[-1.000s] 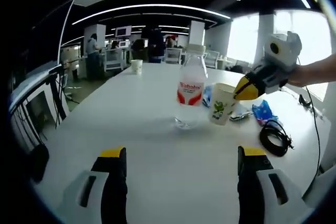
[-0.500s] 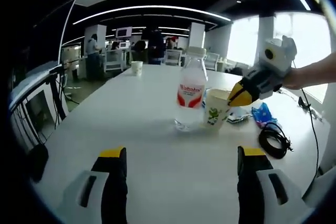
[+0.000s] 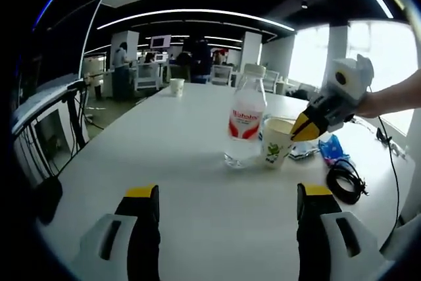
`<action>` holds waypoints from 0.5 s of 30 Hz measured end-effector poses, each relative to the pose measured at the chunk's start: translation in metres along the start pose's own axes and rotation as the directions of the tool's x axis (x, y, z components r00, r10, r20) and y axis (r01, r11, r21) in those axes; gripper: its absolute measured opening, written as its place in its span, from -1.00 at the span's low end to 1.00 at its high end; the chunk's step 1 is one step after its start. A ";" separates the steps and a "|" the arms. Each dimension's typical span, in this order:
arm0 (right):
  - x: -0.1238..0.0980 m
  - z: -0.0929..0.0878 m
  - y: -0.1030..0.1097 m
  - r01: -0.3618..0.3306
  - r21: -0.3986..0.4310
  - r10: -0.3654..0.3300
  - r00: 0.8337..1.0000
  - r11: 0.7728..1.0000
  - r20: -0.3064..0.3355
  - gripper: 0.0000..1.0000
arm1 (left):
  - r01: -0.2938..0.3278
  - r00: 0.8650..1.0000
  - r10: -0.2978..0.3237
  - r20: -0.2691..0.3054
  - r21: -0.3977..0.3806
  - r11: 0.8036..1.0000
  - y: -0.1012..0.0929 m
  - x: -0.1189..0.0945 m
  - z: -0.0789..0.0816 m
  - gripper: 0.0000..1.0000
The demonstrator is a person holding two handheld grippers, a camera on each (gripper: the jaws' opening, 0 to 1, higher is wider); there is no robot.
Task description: Arrange the tabletop items into an orderly group along one side of the table until the central work area is clear of visible clutter.
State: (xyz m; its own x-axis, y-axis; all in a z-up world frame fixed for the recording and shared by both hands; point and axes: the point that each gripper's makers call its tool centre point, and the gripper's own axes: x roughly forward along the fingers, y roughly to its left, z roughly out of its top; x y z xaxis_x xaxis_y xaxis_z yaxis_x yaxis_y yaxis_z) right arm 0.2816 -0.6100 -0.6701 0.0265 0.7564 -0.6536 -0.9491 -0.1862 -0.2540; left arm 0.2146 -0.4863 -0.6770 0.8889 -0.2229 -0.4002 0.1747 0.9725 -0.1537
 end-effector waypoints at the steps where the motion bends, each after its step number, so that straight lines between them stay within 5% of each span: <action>1: 0.000 0.000 0.000 -0.001 0.001 0.001 1.000 1.000 0.000 -1.00 | -0.002 1.000 0.002 0.001 -0.002 1.000 0.001 0.000 0.000 0.68; 15: 0.002 0.001 -0.004 -0.006 0.036 0.005 1.000 0.999 0.030 -1.00 | -0.013 1.000 0.013 -0.002 -0.008 1.000 0.004 -0.001 -0.001 0.67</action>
State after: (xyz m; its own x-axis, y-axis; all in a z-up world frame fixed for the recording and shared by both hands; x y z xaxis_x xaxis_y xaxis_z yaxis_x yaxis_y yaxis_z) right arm 0.2849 -0.6078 -0.6697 0.0127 0.7737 -0.6335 -0.9600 -0.1678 -0.2241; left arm 0.2139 -0.4818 -0.6780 0.8903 -0.2108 -0.4036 0.1600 0.9747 -0.1562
